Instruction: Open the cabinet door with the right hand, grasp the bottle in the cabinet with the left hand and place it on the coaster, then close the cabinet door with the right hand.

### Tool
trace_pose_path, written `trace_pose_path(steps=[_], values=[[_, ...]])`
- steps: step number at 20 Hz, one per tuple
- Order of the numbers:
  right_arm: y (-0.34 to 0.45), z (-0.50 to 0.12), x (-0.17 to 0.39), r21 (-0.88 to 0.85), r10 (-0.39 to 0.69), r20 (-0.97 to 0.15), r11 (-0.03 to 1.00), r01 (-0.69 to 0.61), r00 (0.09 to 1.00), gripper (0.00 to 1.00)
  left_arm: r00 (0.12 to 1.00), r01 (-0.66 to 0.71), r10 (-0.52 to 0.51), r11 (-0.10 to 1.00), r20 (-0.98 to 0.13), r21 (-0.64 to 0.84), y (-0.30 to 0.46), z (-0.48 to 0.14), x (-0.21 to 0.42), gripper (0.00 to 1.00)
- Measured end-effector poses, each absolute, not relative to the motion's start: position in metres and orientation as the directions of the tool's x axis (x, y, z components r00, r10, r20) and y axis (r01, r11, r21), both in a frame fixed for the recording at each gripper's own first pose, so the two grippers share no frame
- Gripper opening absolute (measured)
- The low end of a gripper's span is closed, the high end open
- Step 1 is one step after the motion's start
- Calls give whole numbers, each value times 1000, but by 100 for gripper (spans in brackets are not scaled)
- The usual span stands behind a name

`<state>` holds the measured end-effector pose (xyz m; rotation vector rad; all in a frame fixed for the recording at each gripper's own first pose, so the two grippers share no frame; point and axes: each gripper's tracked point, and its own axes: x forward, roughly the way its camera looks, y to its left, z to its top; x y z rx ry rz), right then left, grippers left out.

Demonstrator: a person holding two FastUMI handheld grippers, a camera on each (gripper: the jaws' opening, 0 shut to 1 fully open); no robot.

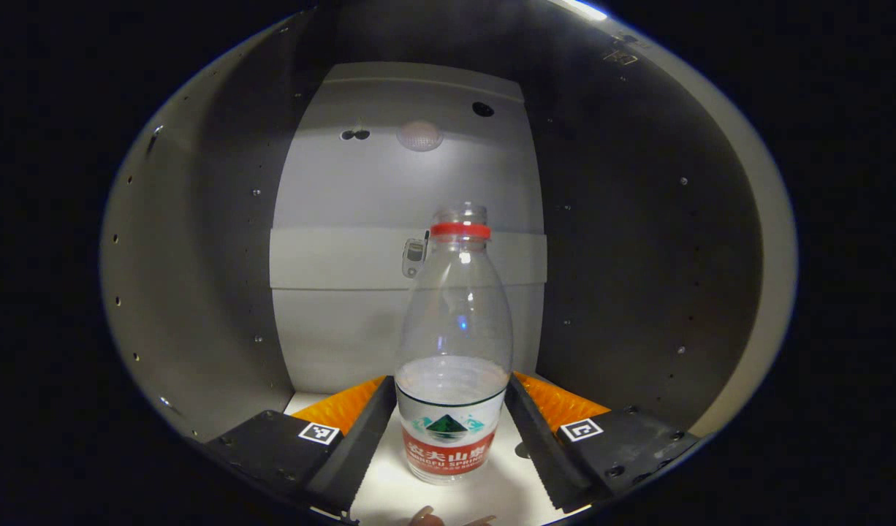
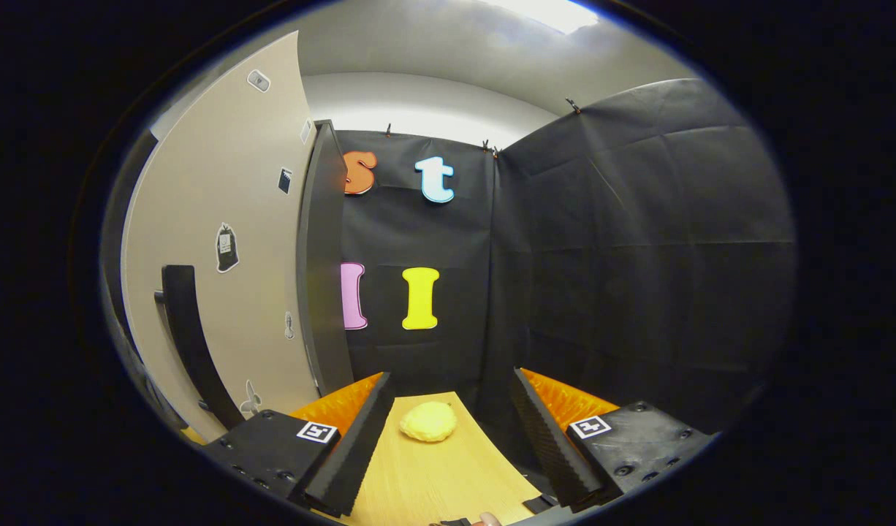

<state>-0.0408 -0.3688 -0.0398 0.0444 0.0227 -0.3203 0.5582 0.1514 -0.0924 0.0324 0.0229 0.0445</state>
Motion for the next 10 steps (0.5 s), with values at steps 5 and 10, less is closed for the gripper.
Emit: trace_pose_path(steps=[5, 10], values=[[-362, -43, -32, 22, -295, -46, 955, 296, 954, 99, 1000, -3, 2, 1000, -28, -24, 145, -90, 542, 76], [-341, -37, -50, 17, -284, -16, 959, 284, 959, 99, 1000, 19, -19, 1000, -14, 15, 146, -78, 488, 76]])
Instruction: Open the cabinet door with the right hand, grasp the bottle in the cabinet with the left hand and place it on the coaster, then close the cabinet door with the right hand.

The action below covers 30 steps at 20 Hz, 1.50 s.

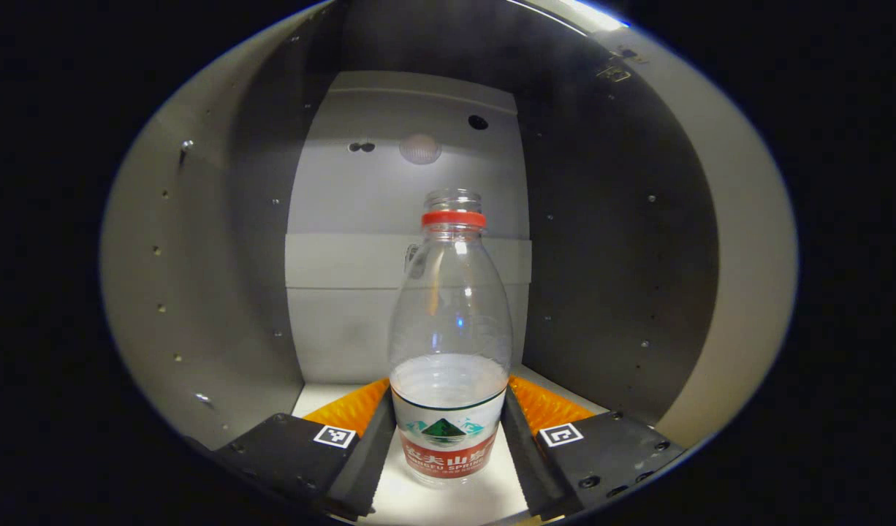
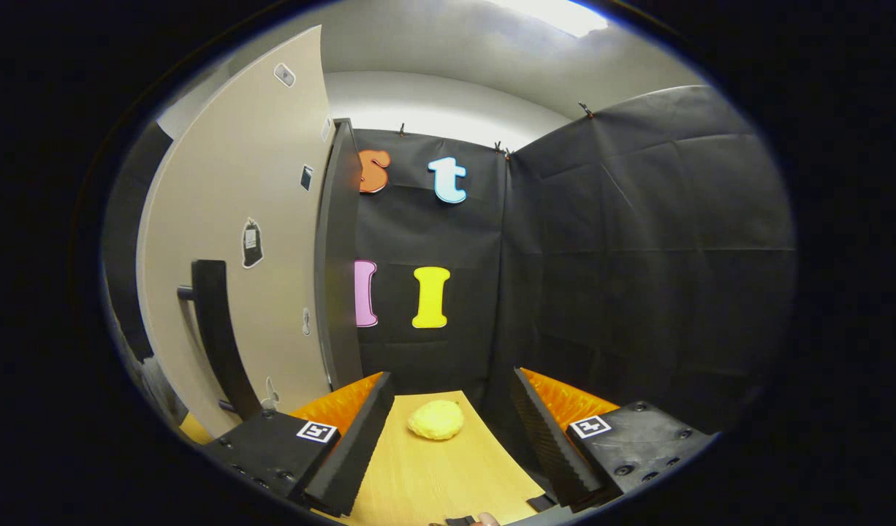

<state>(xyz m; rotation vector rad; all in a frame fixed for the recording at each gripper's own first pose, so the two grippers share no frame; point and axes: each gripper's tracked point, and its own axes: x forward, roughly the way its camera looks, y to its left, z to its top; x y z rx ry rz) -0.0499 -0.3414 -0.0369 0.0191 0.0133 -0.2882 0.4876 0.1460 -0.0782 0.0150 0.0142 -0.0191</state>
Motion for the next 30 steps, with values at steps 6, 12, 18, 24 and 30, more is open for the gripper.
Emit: trace_pose_path(steps=[6, 12, 18, 24, 30], values=[[-297, -22, -89, -13, -296, 2, 955, 296, 955, 94, 992, 126, -125, 992, 27, -17, 136, -62, 415, 76], [-235, 1, -130, -16, -286, 66, 958, 288, 956, 97, 984, 177, -178, 984, 10, 29, 143, -63, 349, 76], [-154, 8, -140, -29, -197, 102, 979, 201, 975, 94, 978, 206, -204, 978, -35, 39, 165, -85, 285, 76], [-83, 3, -108, -60, -89, 93, 994, 95, 992, 97, 973, 224, -224, 974, -61, -5, 200, -118, 231, 76], [-13, -23, -64, -21, 49, 75, 999, -48, 996, 98, 980, 181, -187, 980, -73, -84, 225, -163, 191, 77]])
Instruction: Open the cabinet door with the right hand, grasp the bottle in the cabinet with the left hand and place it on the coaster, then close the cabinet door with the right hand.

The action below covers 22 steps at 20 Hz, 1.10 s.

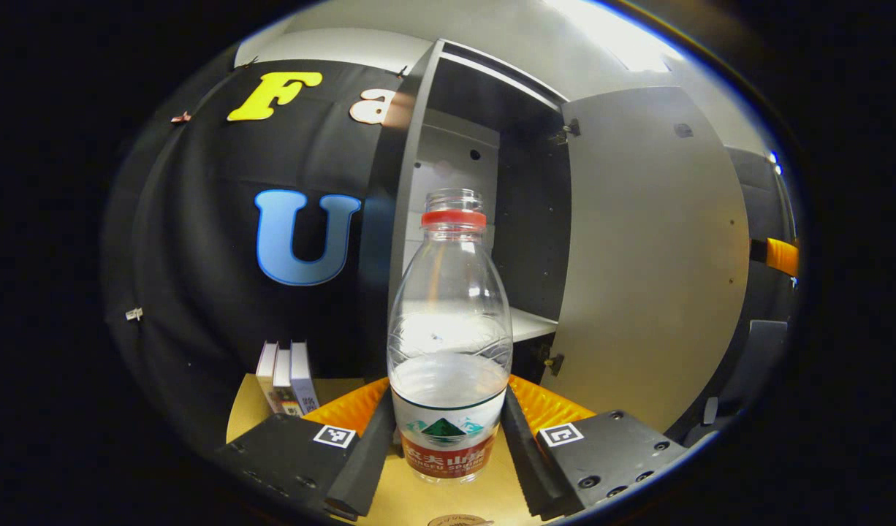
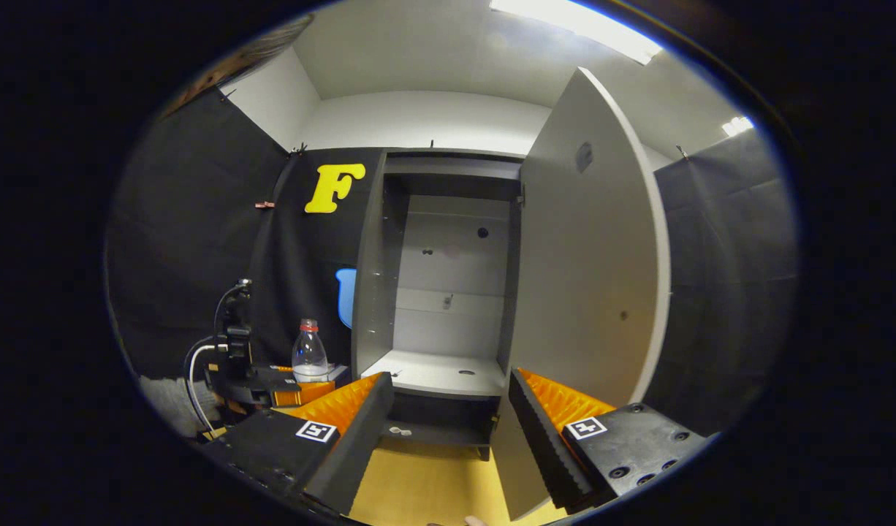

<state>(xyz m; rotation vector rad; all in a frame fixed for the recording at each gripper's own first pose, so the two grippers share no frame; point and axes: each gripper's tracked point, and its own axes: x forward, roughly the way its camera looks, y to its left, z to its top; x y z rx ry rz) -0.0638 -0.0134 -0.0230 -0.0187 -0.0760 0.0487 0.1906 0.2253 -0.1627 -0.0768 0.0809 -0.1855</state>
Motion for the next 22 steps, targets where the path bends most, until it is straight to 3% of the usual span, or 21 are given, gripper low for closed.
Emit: trace_pose_path(steps=[5, 9, 14, 22], values=[[1, -65, -12, 14, 55, 54, 998, -55, 997, 98, 975, 177, -185, 981, -120, -74, 217, -237, 165, 77], [14, -102, 14, 99, 114, -11, 989, -112, 993, 98, 960, 204, -228, 967, -161, -152, 193, -311, 149, 76], [31, -152, 37, 240, 198, -103, 956, -169, 975, 98, 966, 182, -205, 972, -156, -151, 182, -372, 135, 77], [26, -216, 38, 330, 238, -240, 932, -151, 941, 98, 975, 163, -171, 984, -140, -66, 183, -412, 136, 77]])
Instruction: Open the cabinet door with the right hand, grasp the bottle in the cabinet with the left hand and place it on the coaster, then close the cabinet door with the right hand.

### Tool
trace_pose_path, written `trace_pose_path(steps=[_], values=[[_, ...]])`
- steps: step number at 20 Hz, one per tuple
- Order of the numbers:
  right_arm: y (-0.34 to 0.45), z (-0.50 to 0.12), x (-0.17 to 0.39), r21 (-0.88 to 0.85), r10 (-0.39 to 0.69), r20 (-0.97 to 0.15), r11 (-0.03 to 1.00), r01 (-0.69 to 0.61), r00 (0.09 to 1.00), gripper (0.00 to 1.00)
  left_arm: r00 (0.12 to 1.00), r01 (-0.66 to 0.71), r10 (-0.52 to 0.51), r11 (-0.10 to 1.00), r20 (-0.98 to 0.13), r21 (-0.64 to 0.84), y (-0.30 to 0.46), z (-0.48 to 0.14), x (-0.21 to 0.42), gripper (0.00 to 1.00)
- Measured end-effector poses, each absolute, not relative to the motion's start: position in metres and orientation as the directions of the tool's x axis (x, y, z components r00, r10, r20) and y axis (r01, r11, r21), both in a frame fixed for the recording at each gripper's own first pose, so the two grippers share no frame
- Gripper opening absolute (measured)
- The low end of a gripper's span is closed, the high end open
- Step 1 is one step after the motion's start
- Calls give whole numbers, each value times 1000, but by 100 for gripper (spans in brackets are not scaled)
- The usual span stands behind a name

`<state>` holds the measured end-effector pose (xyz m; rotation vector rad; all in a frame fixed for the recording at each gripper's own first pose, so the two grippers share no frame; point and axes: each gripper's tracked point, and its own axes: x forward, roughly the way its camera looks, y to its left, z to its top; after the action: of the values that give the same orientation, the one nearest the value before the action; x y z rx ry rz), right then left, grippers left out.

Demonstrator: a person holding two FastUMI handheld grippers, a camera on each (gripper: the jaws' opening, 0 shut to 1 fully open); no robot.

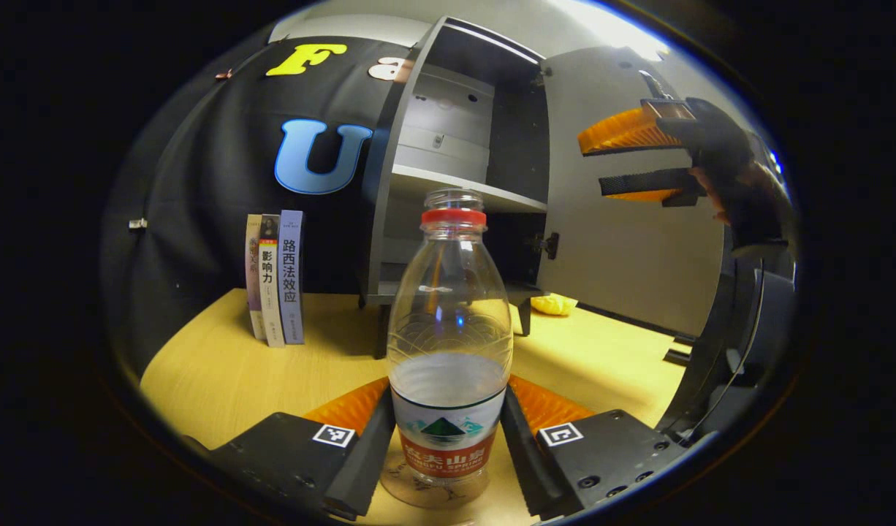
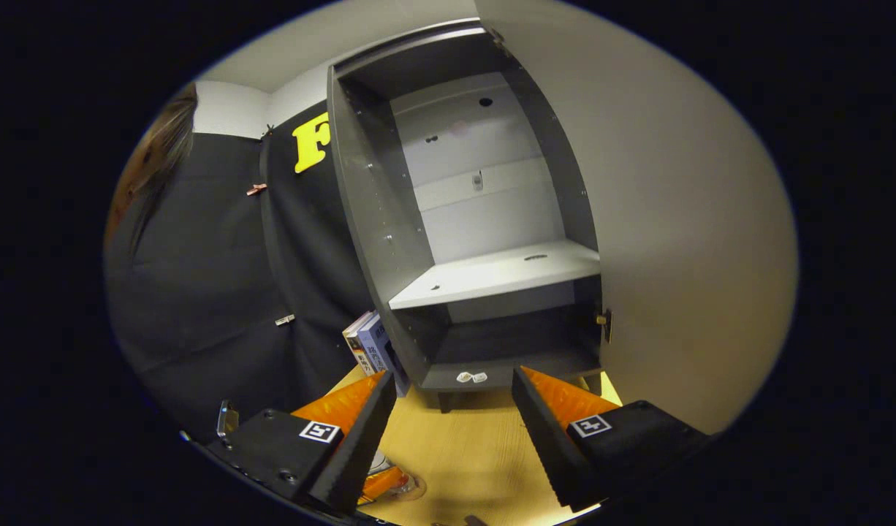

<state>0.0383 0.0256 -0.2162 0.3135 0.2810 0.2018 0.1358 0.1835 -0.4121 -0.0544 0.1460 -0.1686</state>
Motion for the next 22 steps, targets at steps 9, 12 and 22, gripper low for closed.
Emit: trace_pose_path(steps=[9, 12, 22], values=[[35, -237, 34, 324, 277, -303, 930, -175, 912, 98, 978, 172, -175, 984, -116, -38, 181, -430, 127, 77], [44, -240, 30, 336, 299, -318, 923, -188, 900, 98, 968, 189, -194, 981, -159, -47, 181, -441, 118, 80], [67, -235, 25, 357, 352, -322, 905, -232, 879, 98, 974, 150, -170, 979, -148, -136, 190, -418, 116, 85]])
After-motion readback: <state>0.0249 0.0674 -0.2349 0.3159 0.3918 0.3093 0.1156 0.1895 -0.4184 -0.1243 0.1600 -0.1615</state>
